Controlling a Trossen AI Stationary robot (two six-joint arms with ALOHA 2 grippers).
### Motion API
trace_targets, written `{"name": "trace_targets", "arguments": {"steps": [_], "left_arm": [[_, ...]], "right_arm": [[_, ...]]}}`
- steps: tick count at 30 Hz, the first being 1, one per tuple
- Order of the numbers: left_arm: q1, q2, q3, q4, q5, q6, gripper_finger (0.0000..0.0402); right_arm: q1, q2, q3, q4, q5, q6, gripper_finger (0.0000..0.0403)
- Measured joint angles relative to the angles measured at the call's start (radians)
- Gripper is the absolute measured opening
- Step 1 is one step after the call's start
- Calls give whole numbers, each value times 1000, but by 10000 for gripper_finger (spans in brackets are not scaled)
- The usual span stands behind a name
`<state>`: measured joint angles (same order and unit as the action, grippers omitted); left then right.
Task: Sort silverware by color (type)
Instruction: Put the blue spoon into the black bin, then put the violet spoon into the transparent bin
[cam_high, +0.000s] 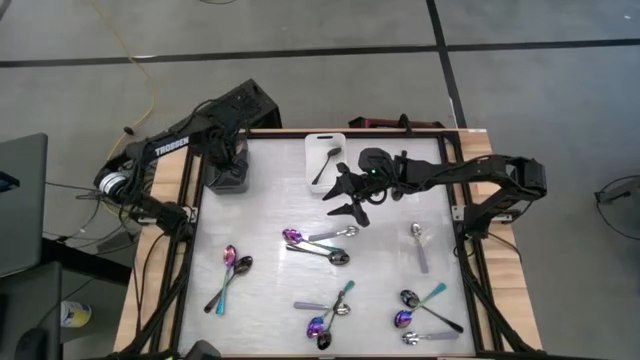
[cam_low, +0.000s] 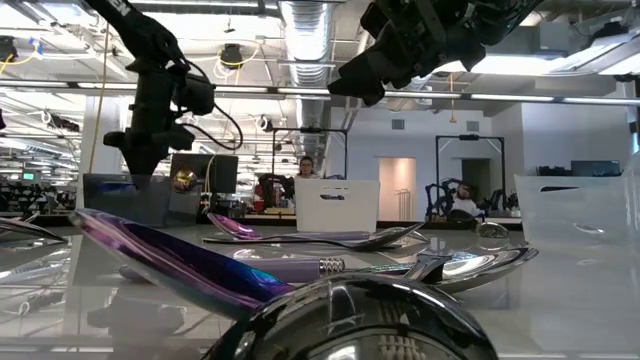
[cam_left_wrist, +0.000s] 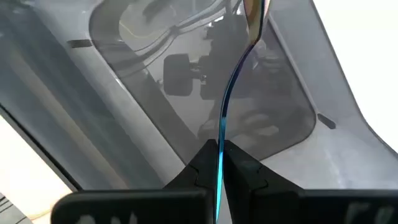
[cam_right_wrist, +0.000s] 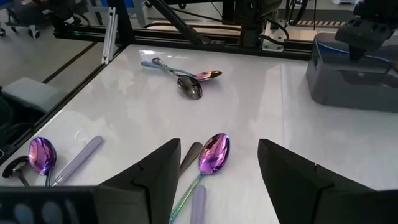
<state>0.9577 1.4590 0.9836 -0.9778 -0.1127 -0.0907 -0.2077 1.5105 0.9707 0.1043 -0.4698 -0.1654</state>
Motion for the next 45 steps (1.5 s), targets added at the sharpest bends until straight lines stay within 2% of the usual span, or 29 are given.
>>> {"name": "trace_targets", "arguments": {"steps": [13,24,28,33,39,45], "left_arm": [[0,21,0,0,-16,1,4],[0,21,1,-1,-34,5,60],[0,21,43,-16,-26,28,81],[-10,17,151,-68,28,42,89],[-112,-62,171,-9,83,55,89],[-328,-183,67,178,123,78,88]], "right_arm": [[0,0,0,-1,0,0,238],[0,0,0,-32,-1,0,238],[0,0,0,-47,-1,0,238],[2,0,0,-121,-2,31,238],[39,0,0,-291,28,44,238],[101,0,0,-441,186,143,238]]}}
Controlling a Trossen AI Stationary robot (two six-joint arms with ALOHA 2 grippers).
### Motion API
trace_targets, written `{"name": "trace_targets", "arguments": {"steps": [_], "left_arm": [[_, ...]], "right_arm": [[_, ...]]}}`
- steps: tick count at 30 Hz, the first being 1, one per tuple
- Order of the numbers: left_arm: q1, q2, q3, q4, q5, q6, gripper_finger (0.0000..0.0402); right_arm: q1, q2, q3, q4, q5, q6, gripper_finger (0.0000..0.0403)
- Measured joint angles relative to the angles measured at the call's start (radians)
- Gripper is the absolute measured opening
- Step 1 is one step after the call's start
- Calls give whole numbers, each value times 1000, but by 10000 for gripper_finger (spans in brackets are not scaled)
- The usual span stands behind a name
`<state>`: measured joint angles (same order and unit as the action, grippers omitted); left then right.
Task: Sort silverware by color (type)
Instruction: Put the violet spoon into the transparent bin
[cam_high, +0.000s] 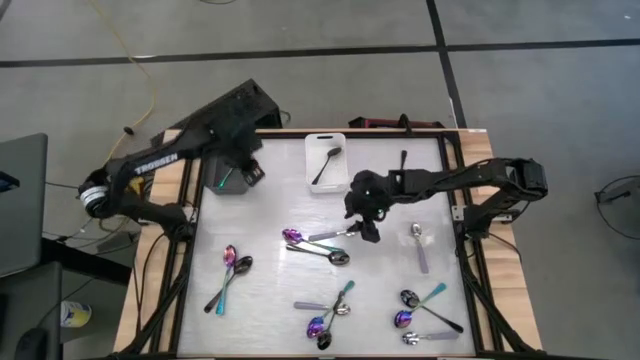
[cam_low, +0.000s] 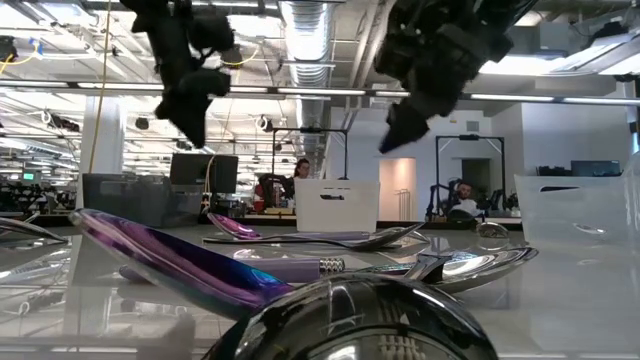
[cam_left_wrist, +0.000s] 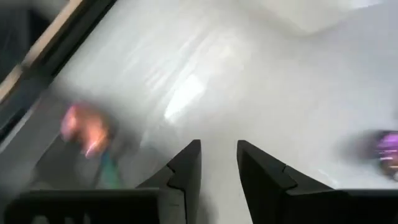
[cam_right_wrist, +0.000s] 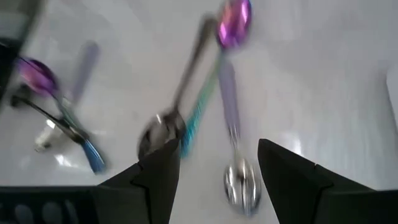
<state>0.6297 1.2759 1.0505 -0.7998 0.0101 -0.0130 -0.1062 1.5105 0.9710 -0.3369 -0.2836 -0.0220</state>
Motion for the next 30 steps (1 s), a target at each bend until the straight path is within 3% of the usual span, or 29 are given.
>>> {"name": "trace_targets", "arguments": {"steps": [4,8,12,16,24,30], "left_arm": [[-165,-64,-129,295,92,56,88],[-308,-69,-275,691,228,123,88],[-427,12,-396,1131,249,157,88],[-496,151,-399,1331,240,154,88],[-530,437,-197,1254,213,122,104],[-540,554,-2,986,202,108,155]], "right_arm": [[17,0,0,-103,79,47,238],[16,0,0,-106,82,87,238],[22,-19,0,-156,82,130,238],[27,-45,1,-210,114,181,238],[74,-95,0,-283,212,209,238],[123,-98,0,-299,236,205,238]]}}
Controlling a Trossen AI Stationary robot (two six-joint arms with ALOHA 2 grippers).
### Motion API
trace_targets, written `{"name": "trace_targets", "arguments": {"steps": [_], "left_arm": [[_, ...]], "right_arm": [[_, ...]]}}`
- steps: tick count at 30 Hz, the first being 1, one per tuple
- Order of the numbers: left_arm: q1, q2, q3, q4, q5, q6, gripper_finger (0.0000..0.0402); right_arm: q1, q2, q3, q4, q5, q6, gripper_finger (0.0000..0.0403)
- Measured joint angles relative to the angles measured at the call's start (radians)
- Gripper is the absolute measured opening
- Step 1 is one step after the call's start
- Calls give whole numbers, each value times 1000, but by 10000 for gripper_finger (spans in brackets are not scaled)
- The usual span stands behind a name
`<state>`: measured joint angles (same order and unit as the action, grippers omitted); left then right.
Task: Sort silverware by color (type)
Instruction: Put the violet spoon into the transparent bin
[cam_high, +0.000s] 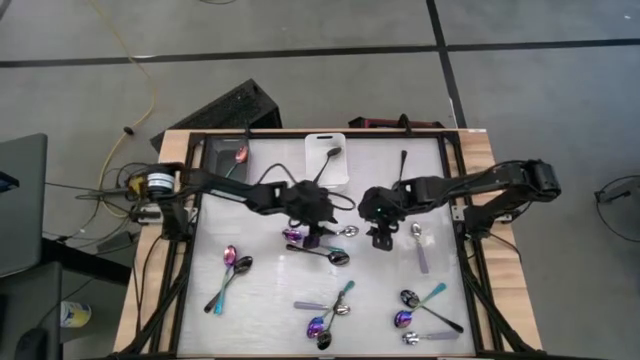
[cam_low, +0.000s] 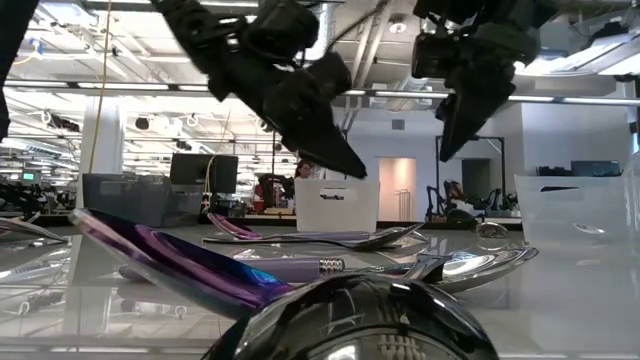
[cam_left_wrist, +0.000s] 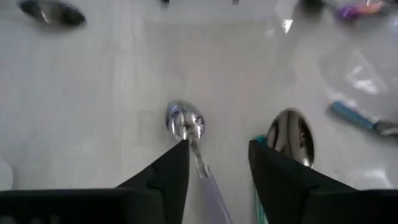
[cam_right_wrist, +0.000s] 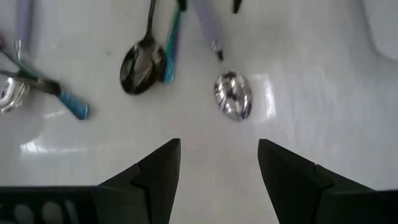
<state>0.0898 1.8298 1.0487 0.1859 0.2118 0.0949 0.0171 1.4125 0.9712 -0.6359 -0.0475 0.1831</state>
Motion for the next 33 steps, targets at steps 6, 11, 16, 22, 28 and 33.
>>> {"name": "trace_targets", "arguments": {"steps": [6,11,16,22,28,33], "left_arm": [[-22,87,98,-102,-27,-6,199],[-38,145,104,-92,-54,-11,205],[-52,158,105,-78,-155,-2,202],[-59,174,101,-82,-170,5,194],[-65,208,102,-81,-169,-4,181],[-66,215,102,-88,-202,-5,137]], "right_arm": [[15,0,0,8,6,-31,238],[15,0,0,5,6,-38,238],[16,0,0,11,8,-49,238],[16,0,0,13,17,-52,238],[16,0,-1,13,18,-52,238],[16,0,-1,13,19,-52,238]]}}
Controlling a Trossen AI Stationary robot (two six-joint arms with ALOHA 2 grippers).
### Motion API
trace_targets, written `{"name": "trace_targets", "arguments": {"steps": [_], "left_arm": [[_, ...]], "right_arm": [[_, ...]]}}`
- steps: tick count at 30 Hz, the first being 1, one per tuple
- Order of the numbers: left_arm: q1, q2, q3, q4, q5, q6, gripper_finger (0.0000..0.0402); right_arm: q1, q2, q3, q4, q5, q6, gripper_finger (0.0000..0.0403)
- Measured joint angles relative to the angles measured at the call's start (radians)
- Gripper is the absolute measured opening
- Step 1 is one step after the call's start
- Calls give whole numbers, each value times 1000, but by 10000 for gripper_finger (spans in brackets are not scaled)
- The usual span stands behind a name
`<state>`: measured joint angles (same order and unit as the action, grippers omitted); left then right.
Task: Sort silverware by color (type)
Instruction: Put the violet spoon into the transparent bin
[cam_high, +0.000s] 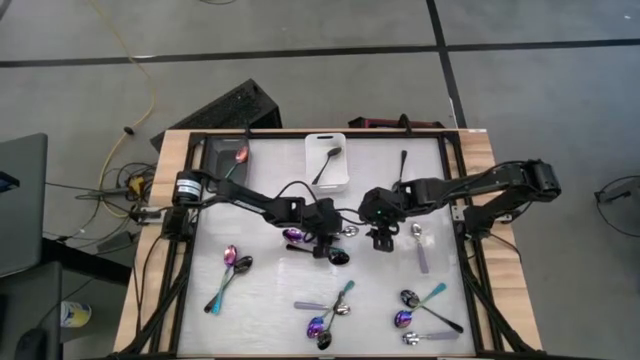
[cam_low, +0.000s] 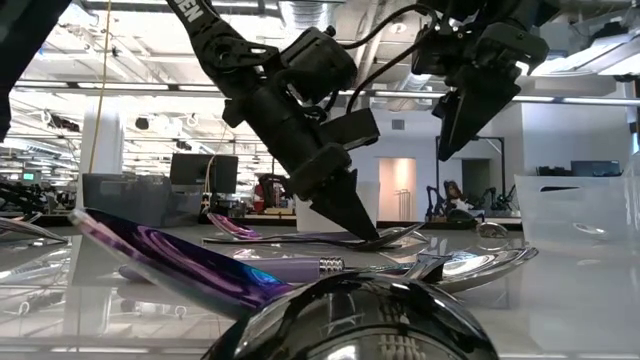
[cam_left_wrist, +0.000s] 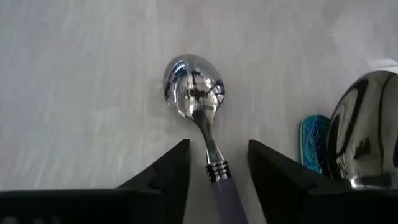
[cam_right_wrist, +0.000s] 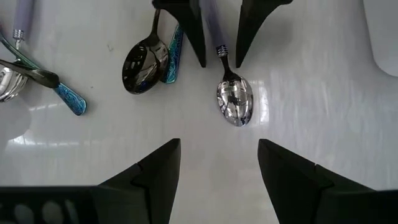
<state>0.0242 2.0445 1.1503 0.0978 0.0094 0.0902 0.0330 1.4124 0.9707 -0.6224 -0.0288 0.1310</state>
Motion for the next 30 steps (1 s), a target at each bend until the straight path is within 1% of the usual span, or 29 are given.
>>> {"name": "trace_targets", "arguments": {"steps": [6,8,10,12,15,21,24,27,30], "left_arm": [[0,1,0,9,-23,3,31],[0,1,0,11,-34,3,15],[1,1,0,29,-60,4,13],[2,2,-2,40,-63,4,14],[2,-19,-1,41,-68,28,4],[2,-133,-4,-42,-108,89,0],[6,-205,-5,-48,-121,113,1],[9,-253,-9,-56,-121,126,1],[19,-275,-10,-73,-99,109,1]], "right_arm": [[0,0,0,1,0,6,238],[0,0,0,1,0,14,238],[-1,0,0,3,0,22,238],[-1,0,0,1,1,23,238],[-1,0,0,-2,2,30,238],[-1,-33,0,-32,8,36,238],[0,-70,0,-51,8,41,238],[1,-107,0,-42,7,45,238],[9,-135,0,-33,9,53,238]]}}
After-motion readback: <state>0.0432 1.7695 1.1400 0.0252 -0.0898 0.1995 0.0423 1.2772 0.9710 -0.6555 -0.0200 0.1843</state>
